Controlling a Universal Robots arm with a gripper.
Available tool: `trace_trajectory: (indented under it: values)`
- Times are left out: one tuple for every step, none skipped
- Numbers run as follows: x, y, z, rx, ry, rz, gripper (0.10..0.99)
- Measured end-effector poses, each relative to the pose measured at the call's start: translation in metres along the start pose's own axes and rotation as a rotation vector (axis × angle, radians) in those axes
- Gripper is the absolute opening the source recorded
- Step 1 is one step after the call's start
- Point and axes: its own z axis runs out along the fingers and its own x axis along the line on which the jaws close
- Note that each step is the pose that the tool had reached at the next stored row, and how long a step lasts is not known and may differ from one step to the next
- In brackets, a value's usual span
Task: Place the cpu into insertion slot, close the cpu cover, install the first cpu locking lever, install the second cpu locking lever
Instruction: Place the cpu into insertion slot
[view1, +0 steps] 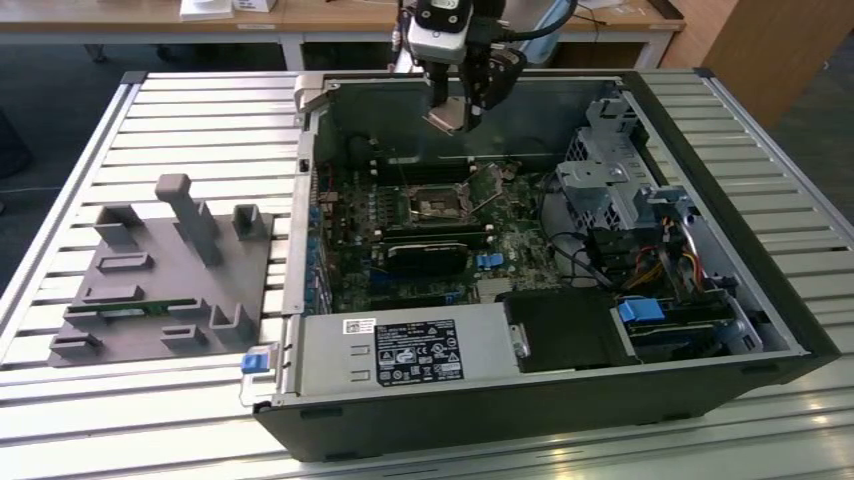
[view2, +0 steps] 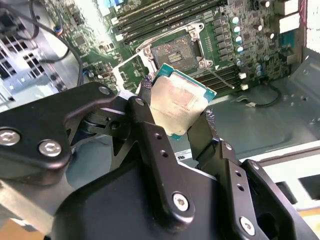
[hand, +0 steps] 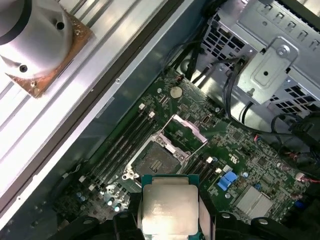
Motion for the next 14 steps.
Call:
trace_trajectory:
  values:
    - [0.0001,-0.0001,0.0003,0.0,-0.0002,0.003,0.537]
    - [0.0001,-0.0002,0.0007,0.0,-0.0003,0.003,0.537]
    - [0.0002,-0.0003,0.0012,0.0,-0.0003,0.003,0.537]
    - [0.0002,-0.0005,0.0018,0.0,-0.0003,0.003,0.537]
    - [0.0006,-0.001,0.0026,0.0,-0.0003,0.003,0.537]
    - [0.0011,-0.0018,0.0035,0.0,-0.0003,0.003,0.537]
    - [0.0014,-0.0023,0.0044,0.0,-0.0003,0.003,0.537]
    - [0.0016,-0.0026,0.0053,0.0,-0.0003,0.003,0.537]
    - [0.0017,-0.0028,0.0059,0.0,-0.0007,0.007,0.537]
    - [0.0017,-0.0028,0.0065,0.0,-0.0017,0.019,0.537]
    - [0.0017,-0.0029,0.007,0.0,-0.003,0.036,0.537]
    - [0.0017,-0.003,0.0076,-0.001,-0.0044,0.054,0.537]
    - [0.0017,-0.003,0.0081,-0.001,-0.0058,0.073,0.537]
    - [0.0017,-0.003,0.0085,-0.001,-0.0072,0.091,0.537]
